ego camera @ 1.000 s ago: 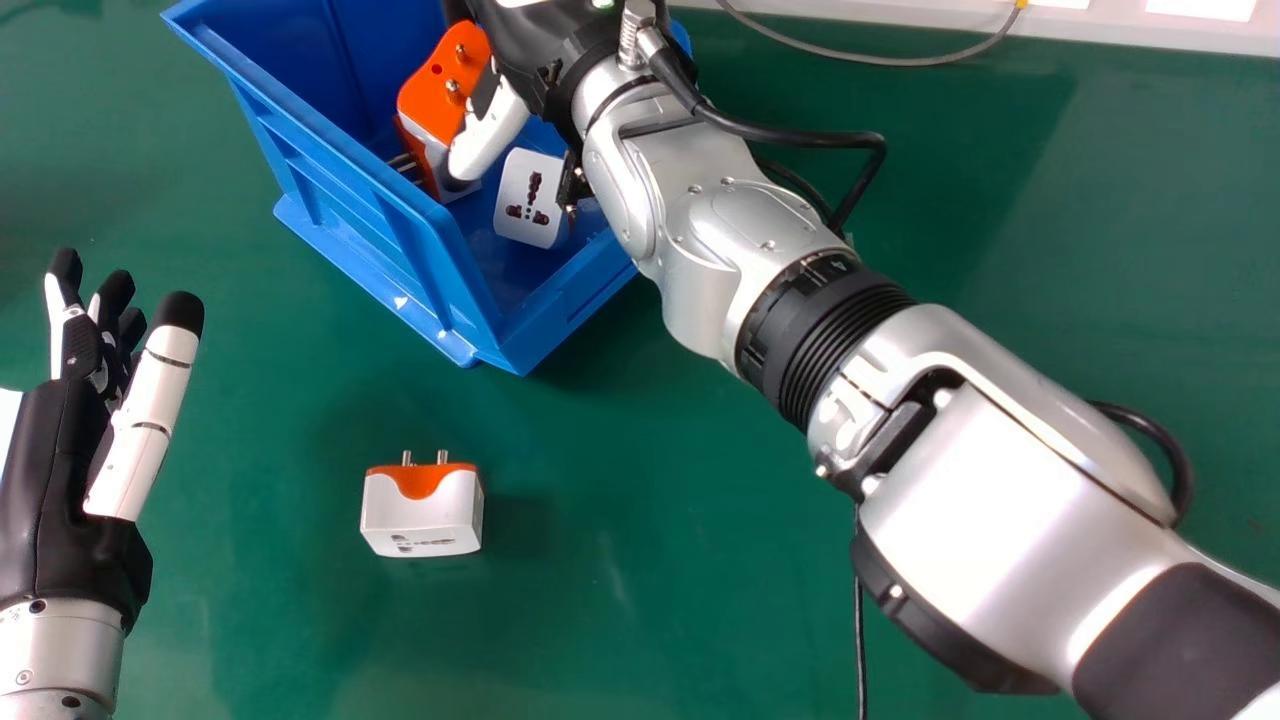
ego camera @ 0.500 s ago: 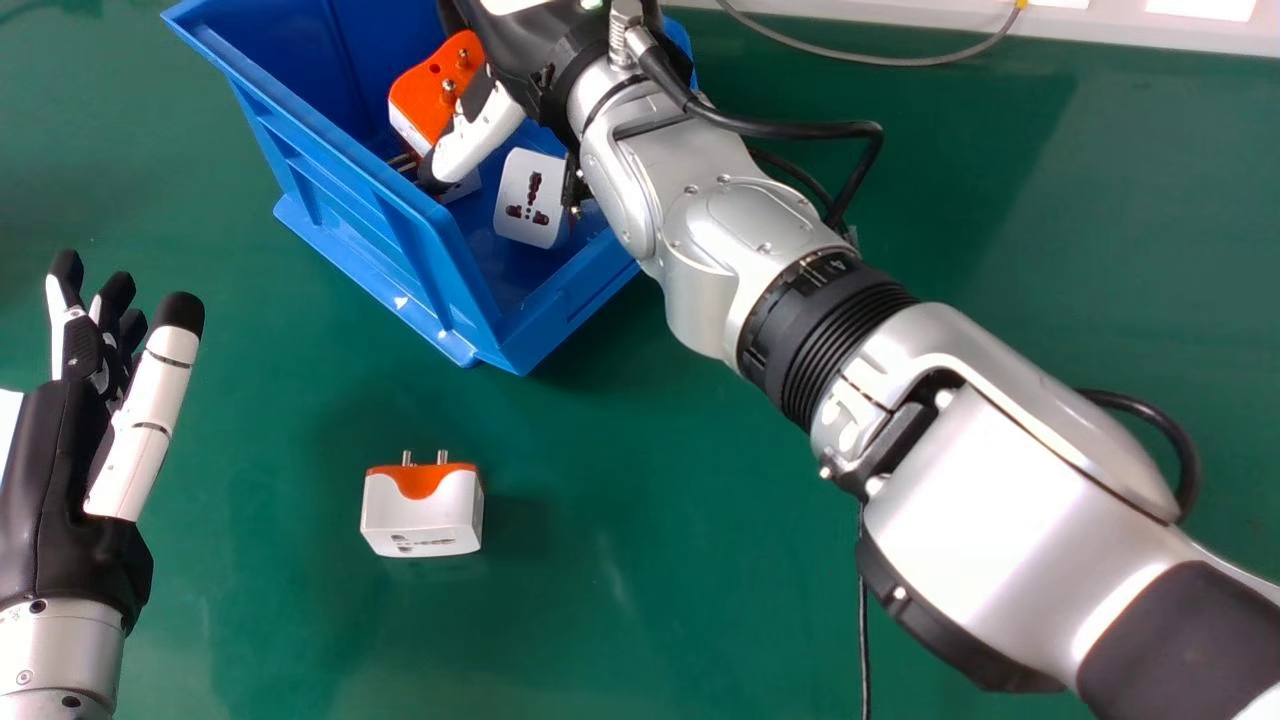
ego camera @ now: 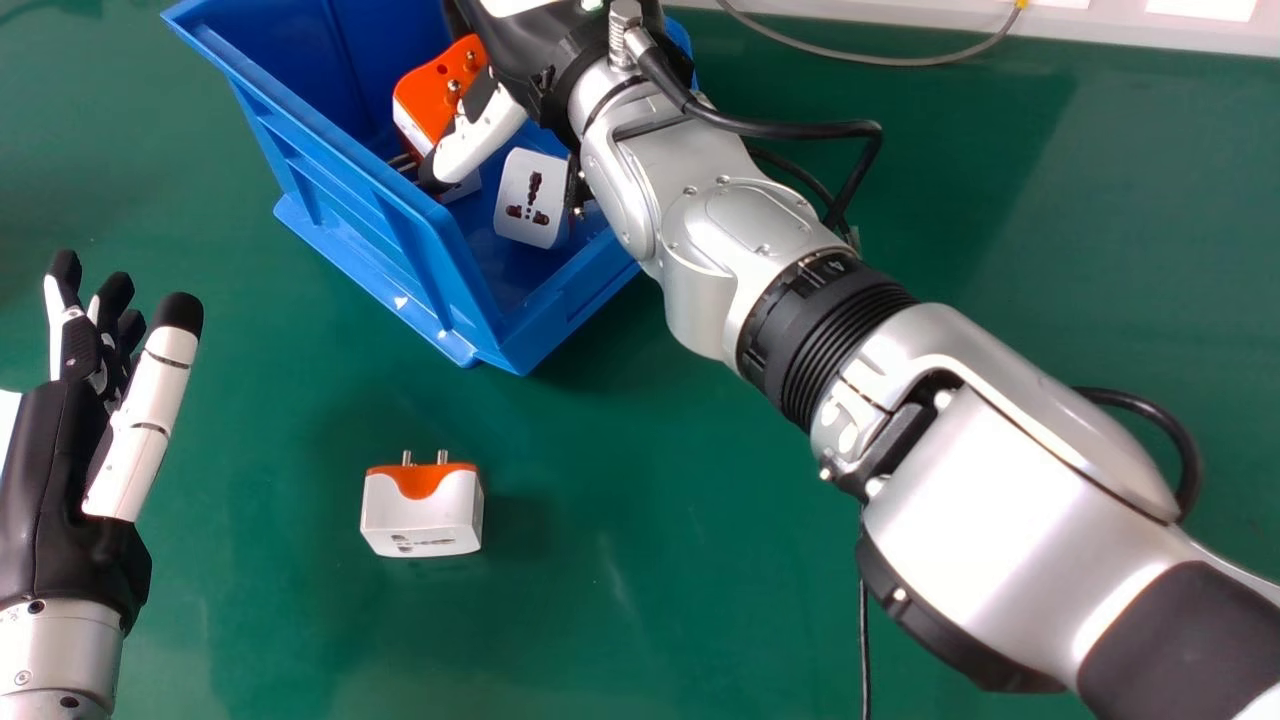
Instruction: Pick all objects and put in blue box
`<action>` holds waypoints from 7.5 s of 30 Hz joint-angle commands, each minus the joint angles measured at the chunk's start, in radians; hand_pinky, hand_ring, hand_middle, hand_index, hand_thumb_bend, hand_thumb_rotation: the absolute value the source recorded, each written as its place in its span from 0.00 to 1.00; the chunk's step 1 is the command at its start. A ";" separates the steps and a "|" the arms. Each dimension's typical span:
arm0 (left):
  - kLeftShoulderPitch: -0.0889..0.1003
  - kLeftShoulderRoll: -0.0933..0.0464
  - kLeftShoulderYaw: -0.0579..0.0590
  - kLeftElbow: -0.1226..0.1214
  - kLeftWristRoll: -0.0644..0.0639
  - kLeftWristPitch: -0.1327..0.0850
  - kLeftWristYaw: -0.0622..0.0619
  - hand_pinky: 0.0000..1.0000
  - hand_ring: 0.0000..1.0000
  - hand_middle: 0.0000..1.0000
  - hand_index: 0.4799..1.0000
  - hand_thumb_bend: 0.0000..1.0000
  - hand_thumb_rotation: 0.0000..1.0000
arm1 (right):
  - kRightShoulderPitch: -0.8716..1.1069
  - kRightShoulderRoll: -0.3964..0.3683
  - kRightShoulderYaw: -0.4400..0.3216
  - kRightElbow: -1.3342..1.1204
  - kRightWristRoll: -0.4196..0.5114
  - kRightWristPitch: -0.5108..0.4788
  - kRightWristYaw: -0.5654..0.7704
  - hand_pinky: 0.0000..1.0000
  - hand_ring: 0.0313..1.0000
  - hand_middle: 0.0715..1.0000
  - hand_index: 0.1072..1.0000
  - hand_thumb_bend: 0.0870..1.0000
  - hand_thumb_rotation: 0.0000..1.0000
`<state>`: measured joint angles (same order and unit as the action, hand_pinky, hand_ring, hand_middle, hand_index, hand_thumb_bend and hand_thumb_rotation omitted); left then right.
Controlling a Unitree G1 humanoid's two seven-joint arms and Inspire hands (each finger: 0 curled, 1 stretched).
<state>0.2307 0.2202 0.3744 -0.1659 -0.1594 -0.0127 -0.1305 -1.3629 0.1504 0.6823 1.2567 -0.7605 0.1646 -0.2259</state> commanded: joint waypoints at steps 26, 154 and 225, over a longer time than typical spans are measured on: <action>0.000 0.013 0.005 0.012 0.002 -0.054 -0.016 1.00 1.00 1.00 1.00 0.59 0.74 | 0.006 -0.053 0.042 -0.029 -0.064 -0.048 0.043 1.00 1.00 1.00 1.00 1.00 0.65; -0.045 0.015 0.006 0.025 -0.001 -0.006 0.003 1.00 1.00 1.00 1.00 0.58 0.74 | 0.281 -0.288 0.108 -0.663 -0.360 -0.874 0.309 0.85 0.98 0.97 0.94 0.48 0.06; -0.028 0.012 -0.007 -0.050 0.004 0.036 0.007 1.00 1.00 1.00 1.00 0.59 0.75 | 0.304 -0.241 0.222 -0.580 -0.345 -0.792 0.384 0.88 0.96 0.97 0.91 0.63 0.10</action>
<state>0.1945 0.2283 0.3668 -0.1884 -0.1581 0.0284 -0.1290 -1.0459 -0.1024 0.9036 0.6771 -1.1097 -0.6305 0.1807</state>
